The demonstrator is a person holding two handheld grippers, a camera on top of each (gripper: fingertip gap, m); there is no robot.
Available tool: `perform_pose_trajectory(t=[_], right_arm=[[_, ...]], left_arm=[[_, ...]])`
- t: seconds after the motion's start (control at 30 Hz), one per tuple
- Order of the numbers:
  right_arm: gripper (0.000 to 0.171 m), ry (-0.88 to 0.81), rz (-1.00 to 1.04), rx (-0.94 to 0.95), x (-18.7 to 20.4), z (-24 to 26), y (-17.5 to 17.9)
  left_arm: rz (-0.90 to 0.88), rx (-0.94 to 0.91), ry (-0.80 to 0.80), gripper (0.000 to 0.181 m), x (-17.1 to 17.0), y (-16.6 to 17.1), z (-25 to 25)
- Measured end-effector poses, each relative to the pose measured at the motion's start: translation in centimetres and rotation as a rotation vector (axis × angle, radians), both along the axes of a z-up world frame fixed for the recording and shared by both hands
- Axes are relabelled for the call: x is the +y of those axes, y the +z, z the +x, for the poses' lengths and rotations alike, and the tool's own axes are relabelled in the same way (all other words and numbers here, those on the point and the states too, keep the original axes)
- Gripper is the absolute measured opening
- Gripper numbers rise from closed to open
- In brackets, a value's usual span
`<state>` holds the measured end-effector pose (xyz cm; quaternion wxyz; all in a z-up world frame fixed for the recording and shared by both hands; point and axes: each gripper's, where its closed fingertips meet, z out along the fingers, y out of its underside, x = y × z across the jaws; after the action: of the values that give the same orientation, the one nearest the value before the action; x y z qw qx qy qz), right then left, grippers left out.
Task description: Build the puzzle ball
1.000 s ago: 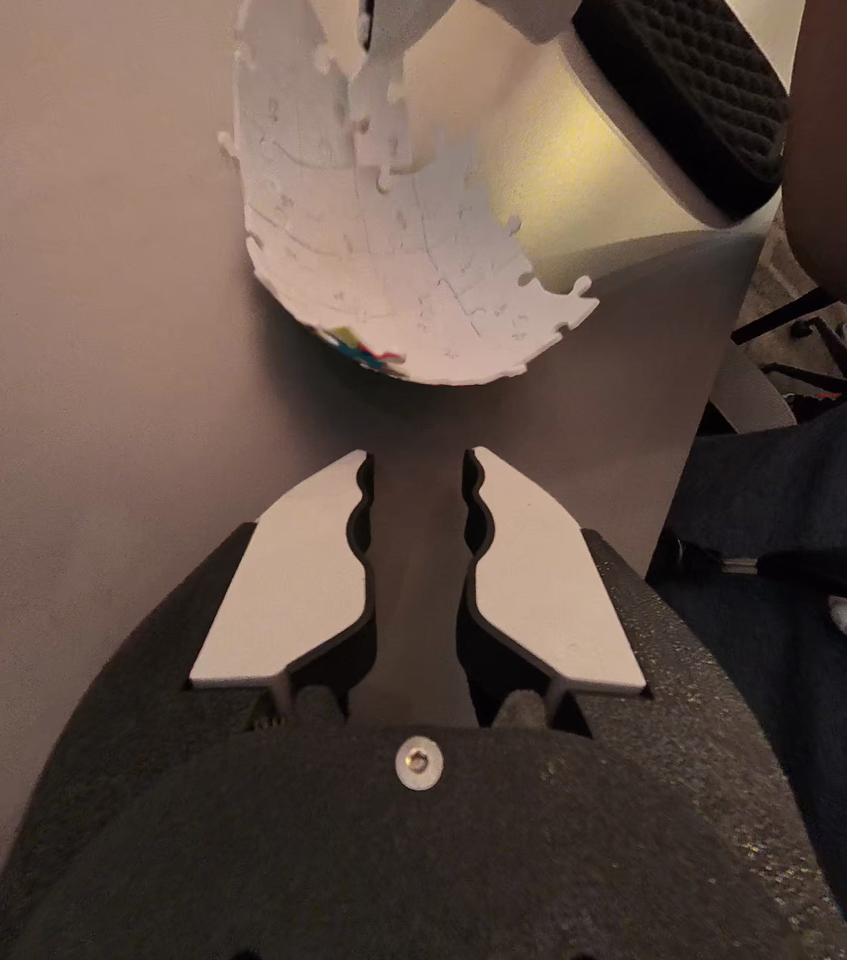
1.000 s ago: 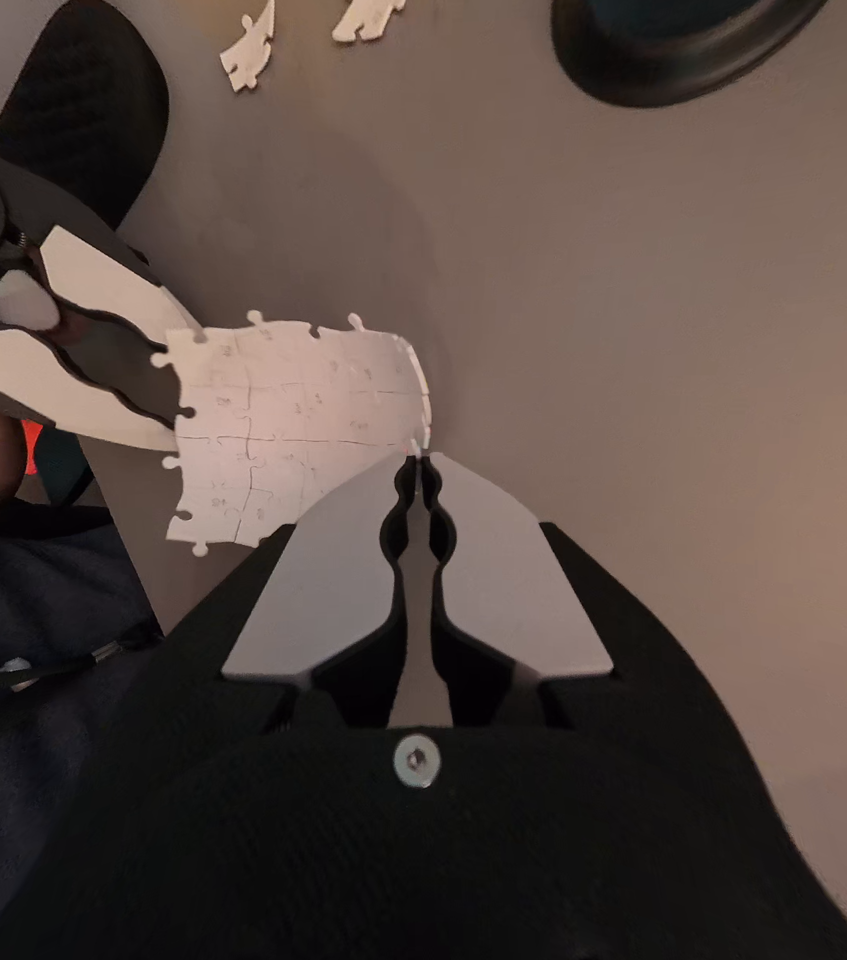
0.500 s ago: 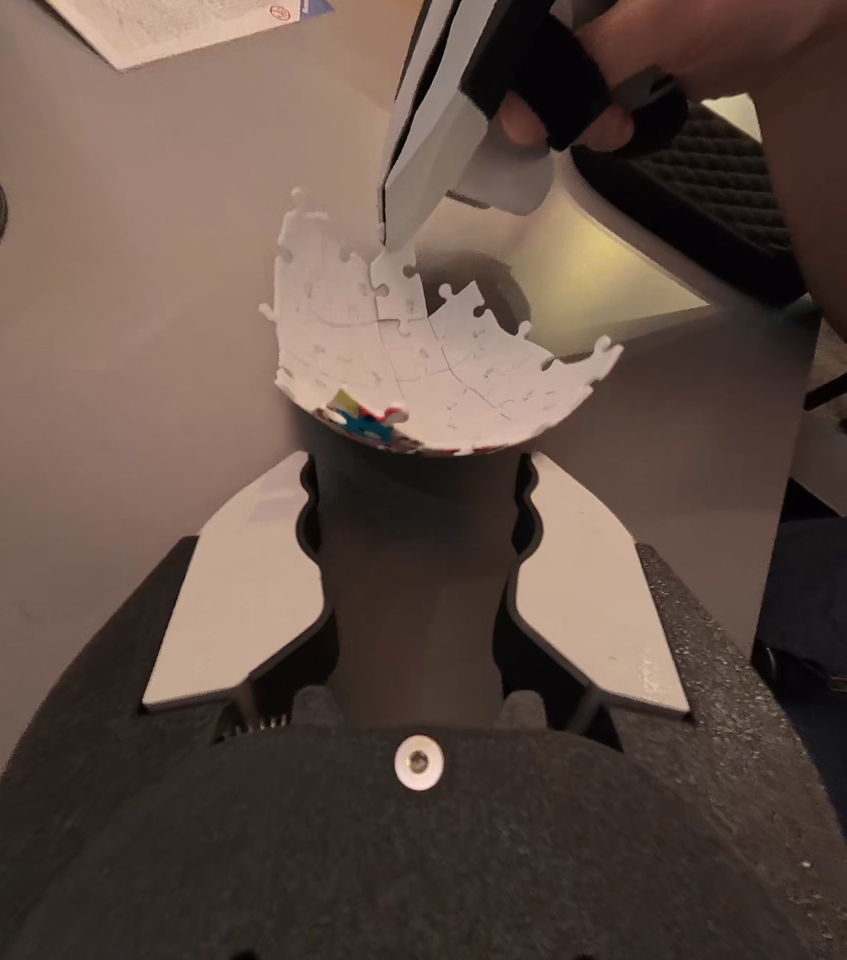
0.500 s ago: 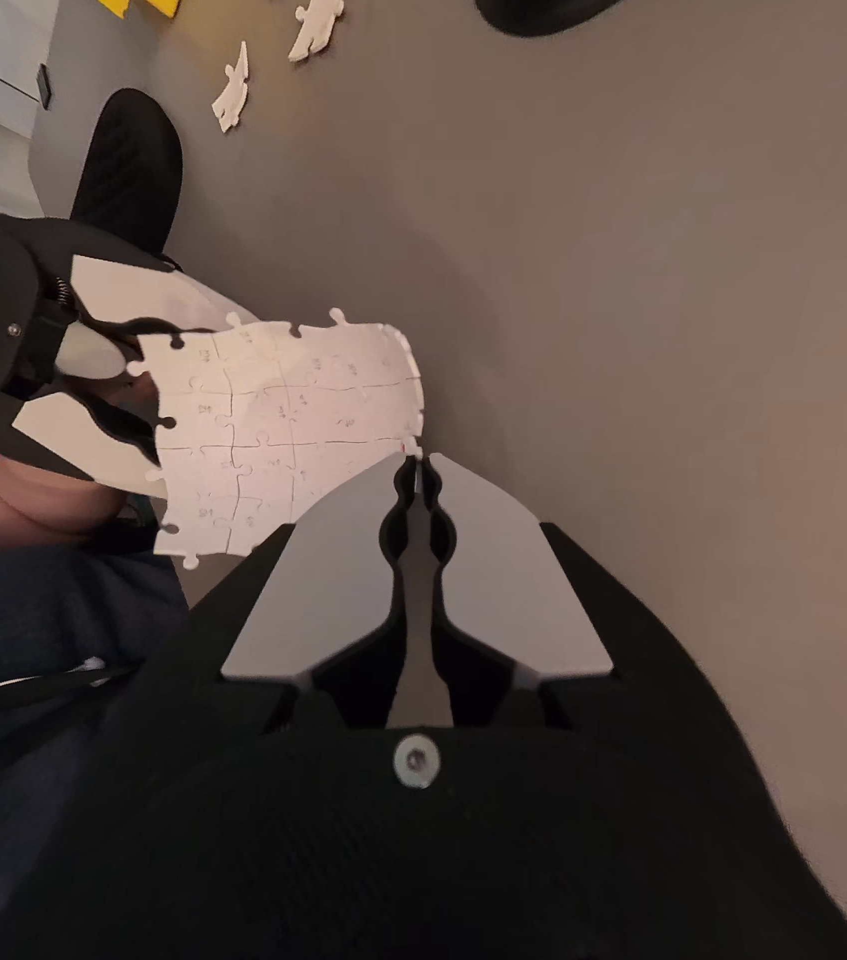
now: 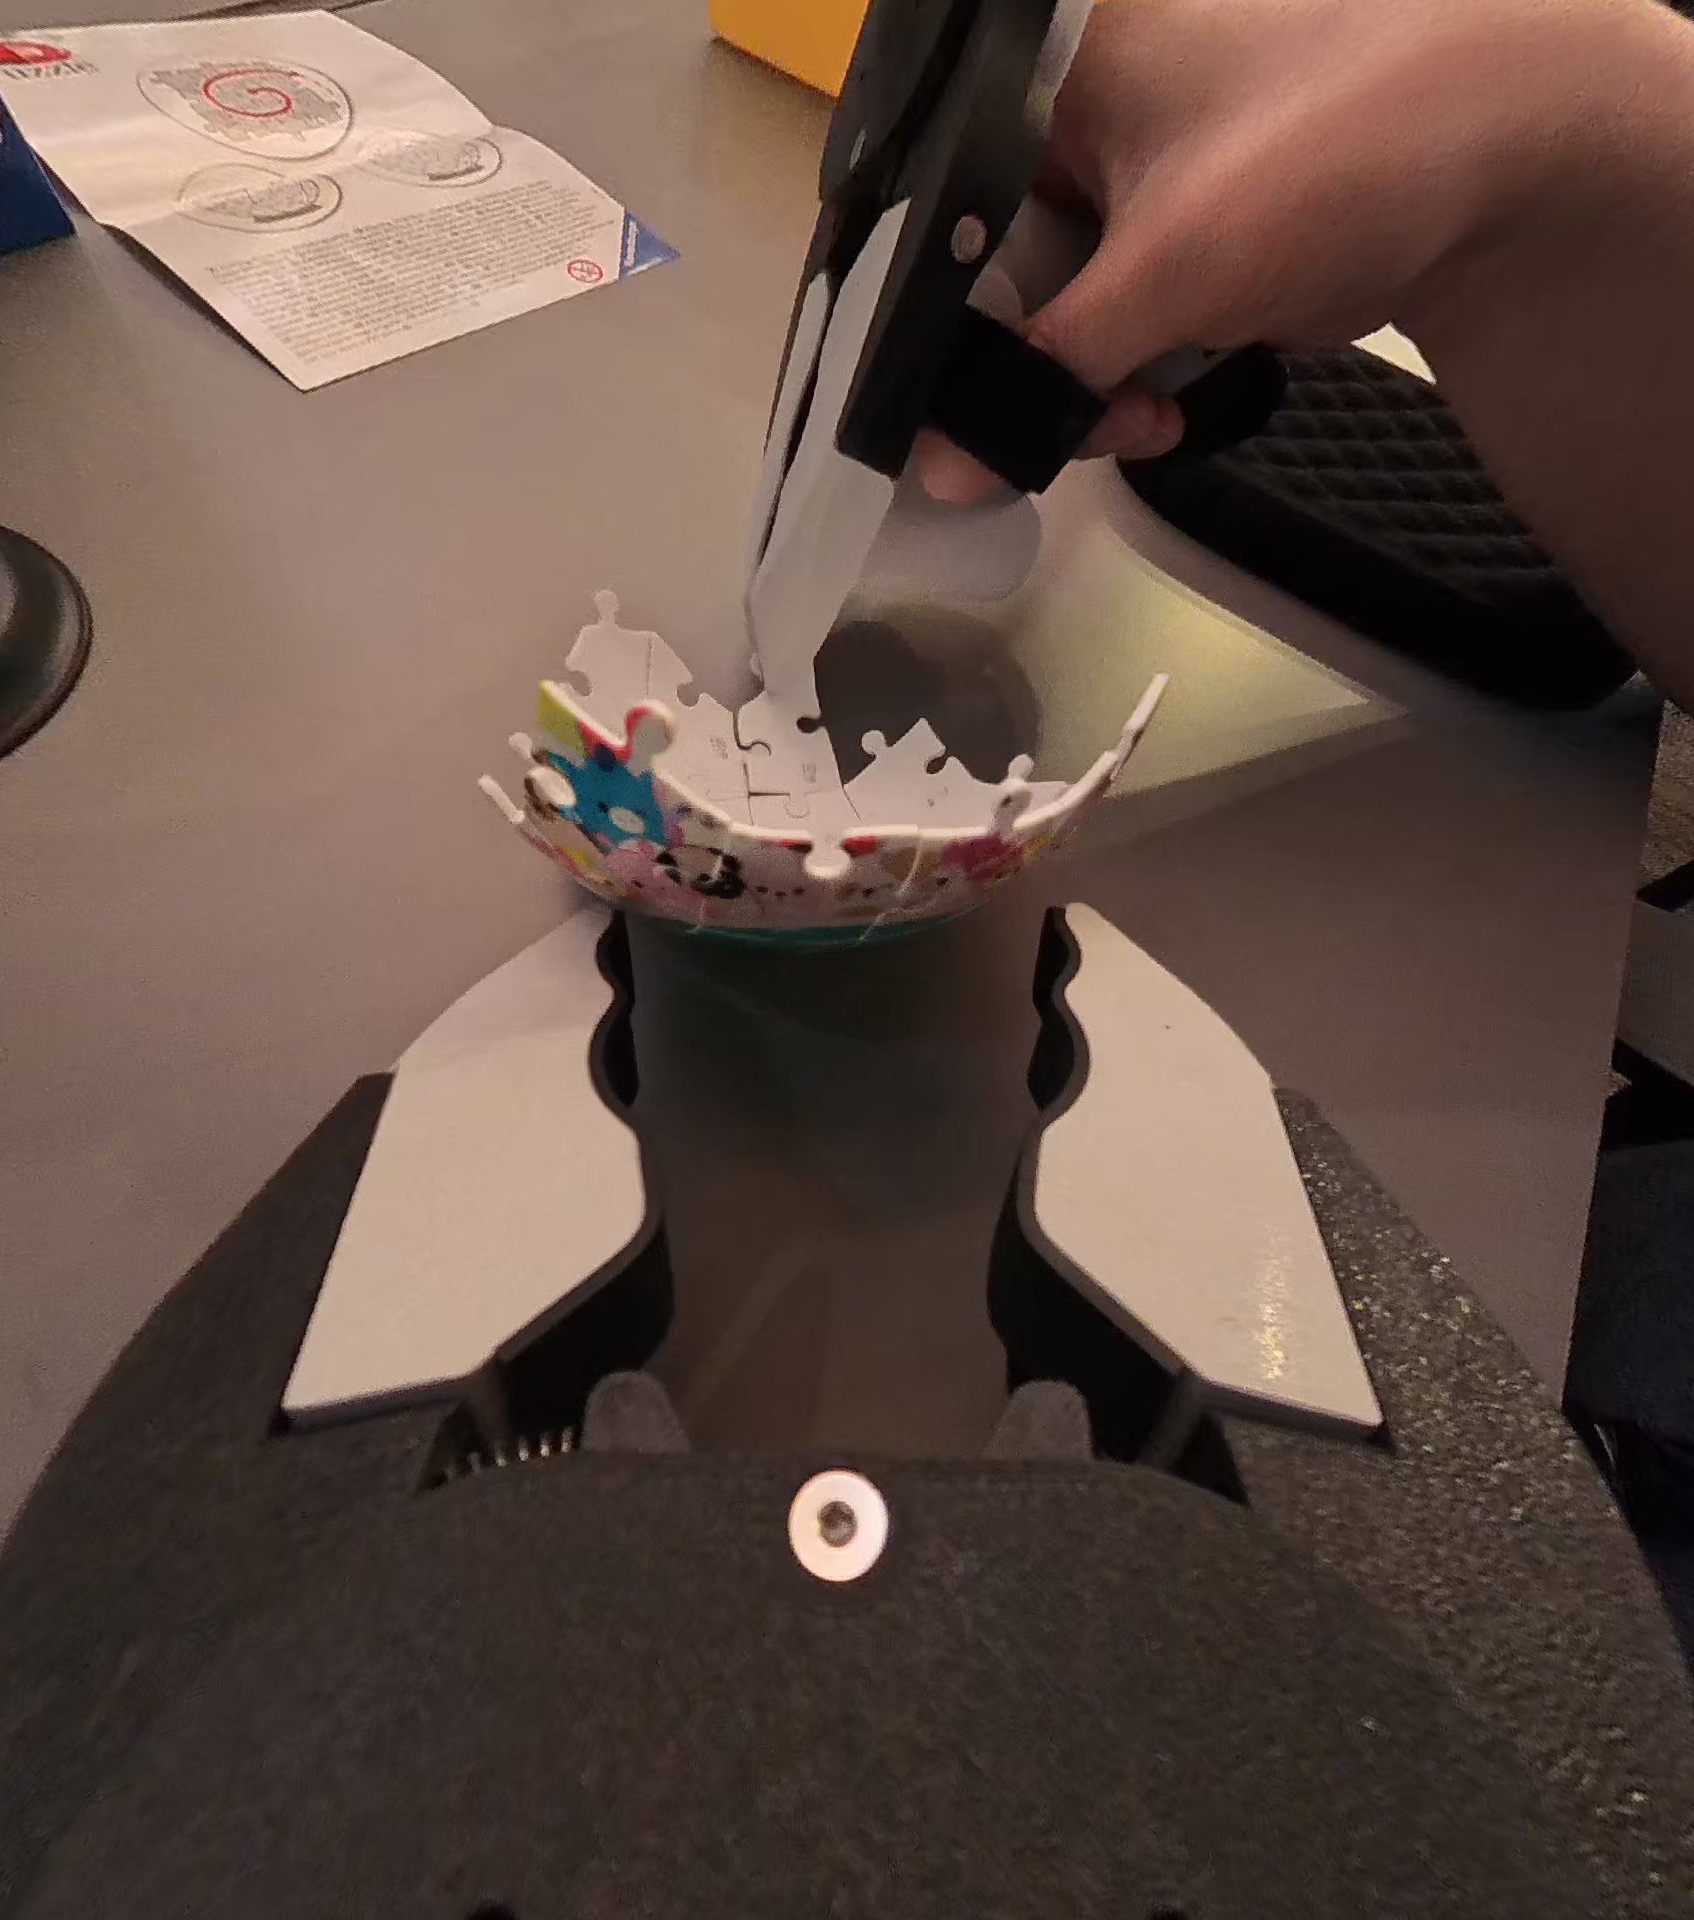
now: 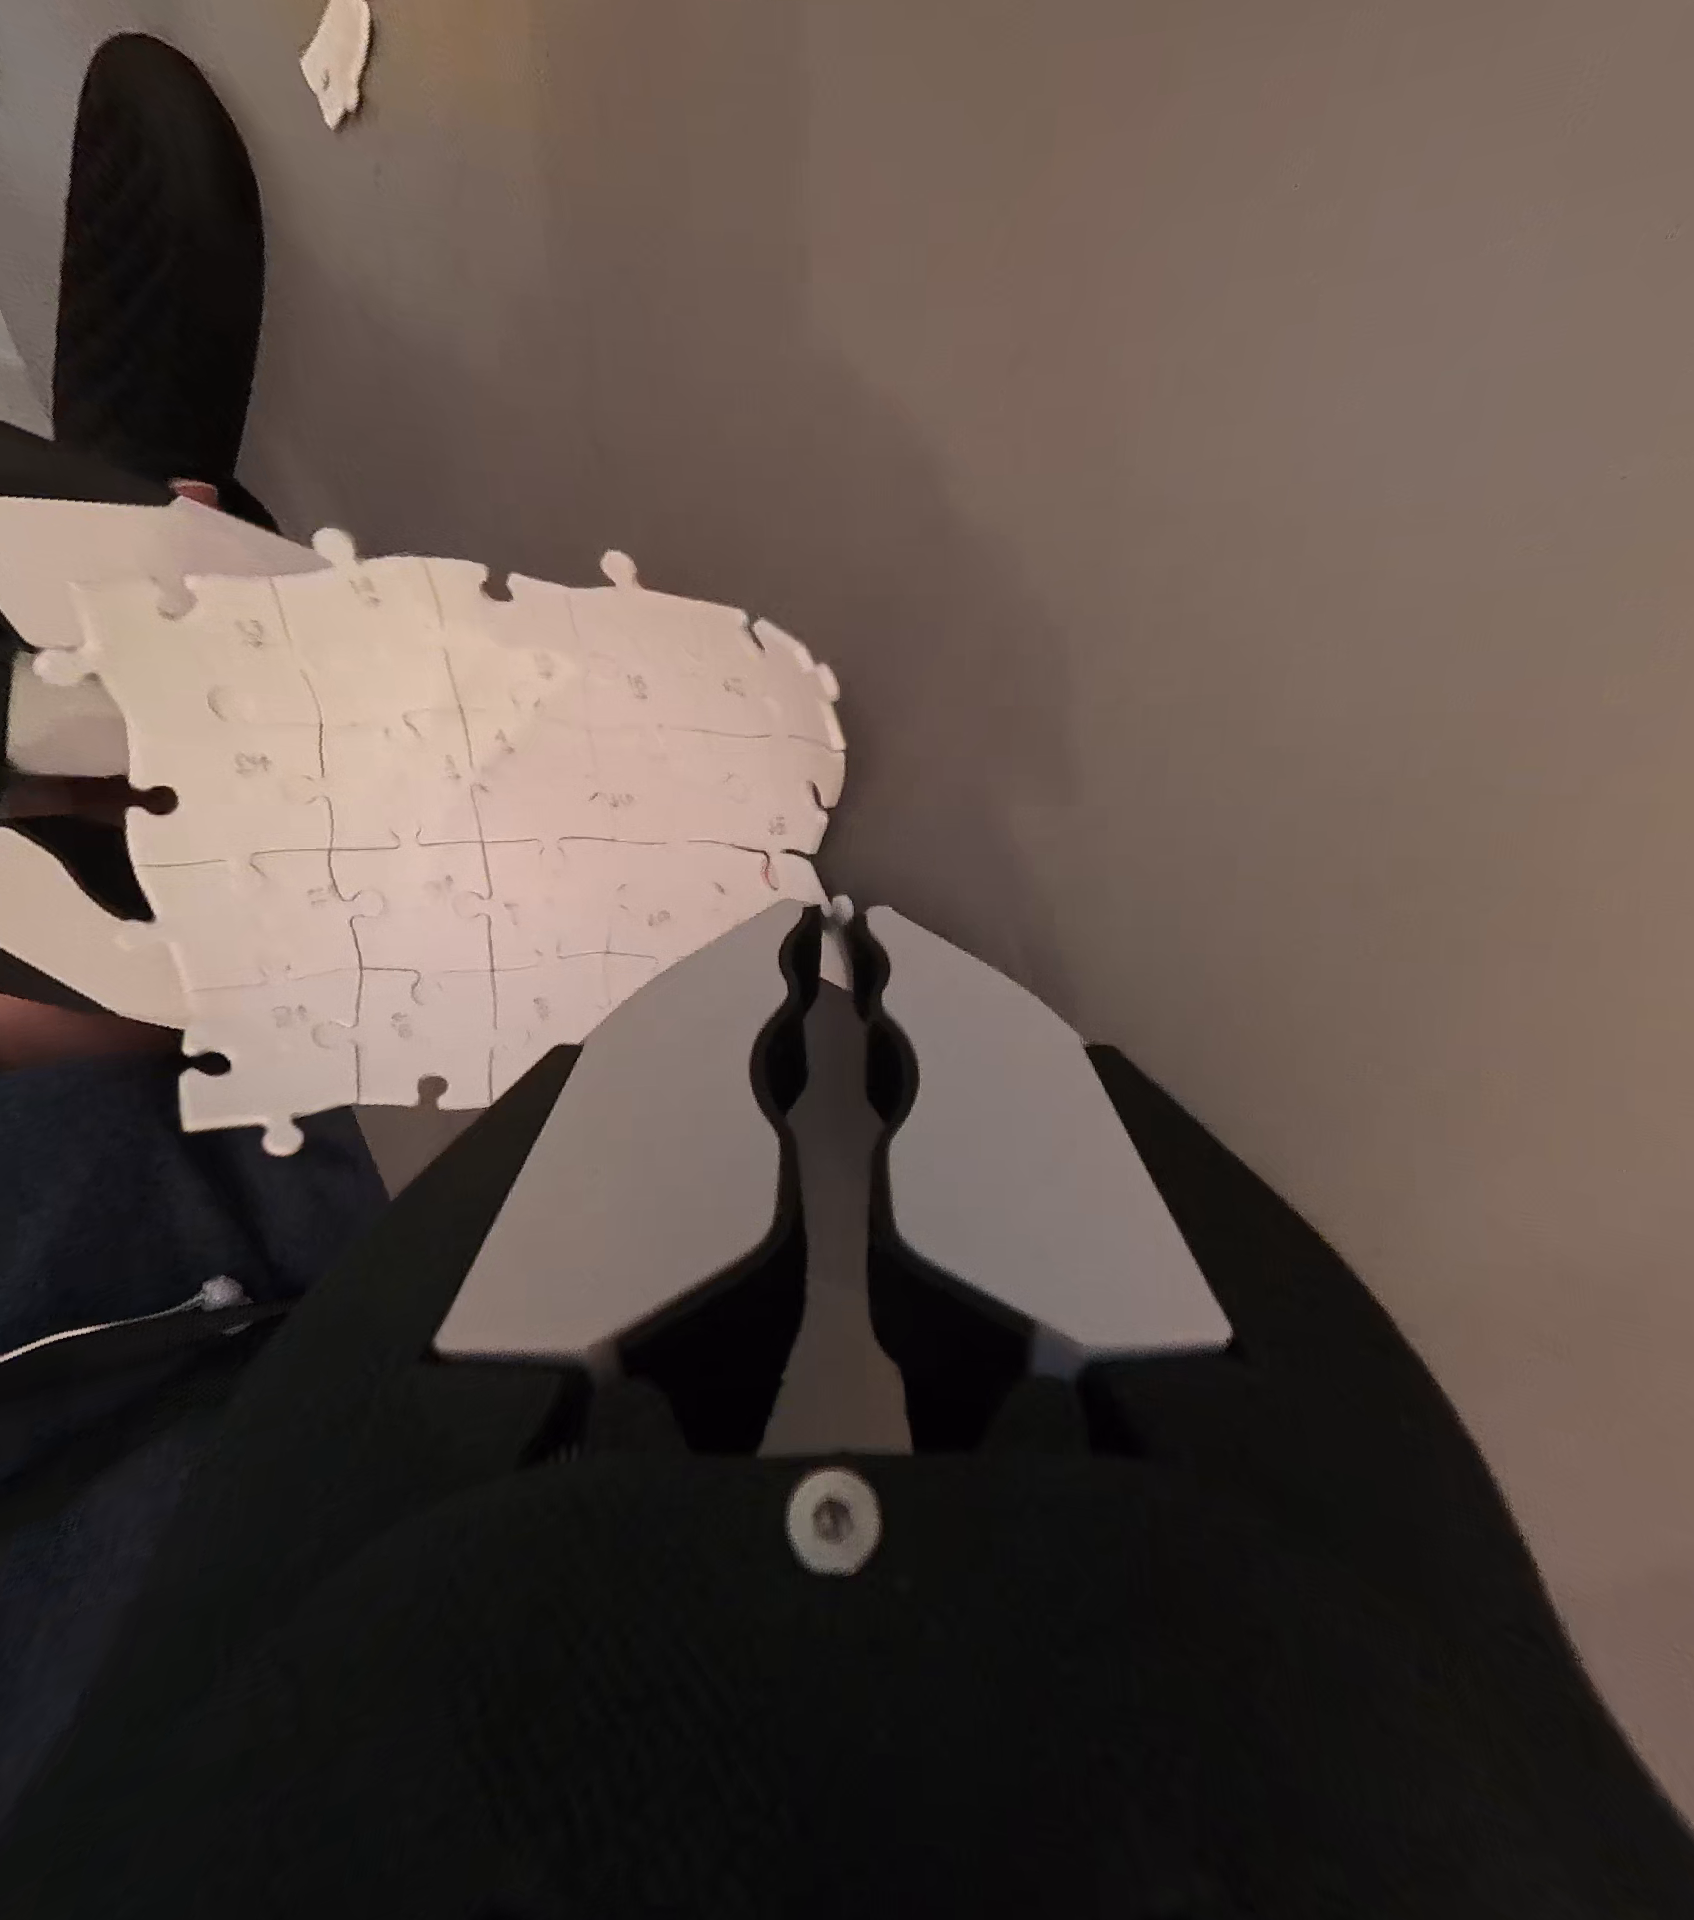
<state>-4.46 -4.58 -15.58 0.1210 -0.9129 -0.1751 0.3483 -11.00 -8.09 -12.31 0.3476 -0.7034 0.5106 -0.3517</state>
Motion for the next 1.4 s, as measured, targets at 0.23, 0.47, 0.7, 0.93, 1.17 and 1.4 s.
perform_pose_trajectory(t=[0.23,0.47,0.7,0.93,1.17,1.4], right_arm=[[0.007,0.028,0.035,-0.065,0.06,0.01,-0.03],[0.011,0.048,0.121,-0.163,0.25,-0.05,-0.04],[0.015,0.069,0.167,-0.206,0.21,-0.23,0.01],[0.017,0.086,0.228,-0.271,0.28,-0.22,-0.03],[0.019,0.112,0.275,-0.346,0.42,-0.12,-0.13],[0.022,0.113,0.281,-0.366,0.39,-0.22,-0.1]], left_arm=[[-0.015,-0.002,0.006,0.072,0.15,0.13,0.32],[-0.019,0.013,0.004,0.071,0.14,-0.08,0.44],[-0.025,0.019,0.002,0.07,-0.07,-0.19,0.54],[-0.027,0.013,0.006,0.069,0.01,0.02,0.73],[-0.025,0.007,0.004,0.069,0.08,0.34,1.0],[-0.027,0.006,0.003,0.068,0.1,0.37,1.04]])
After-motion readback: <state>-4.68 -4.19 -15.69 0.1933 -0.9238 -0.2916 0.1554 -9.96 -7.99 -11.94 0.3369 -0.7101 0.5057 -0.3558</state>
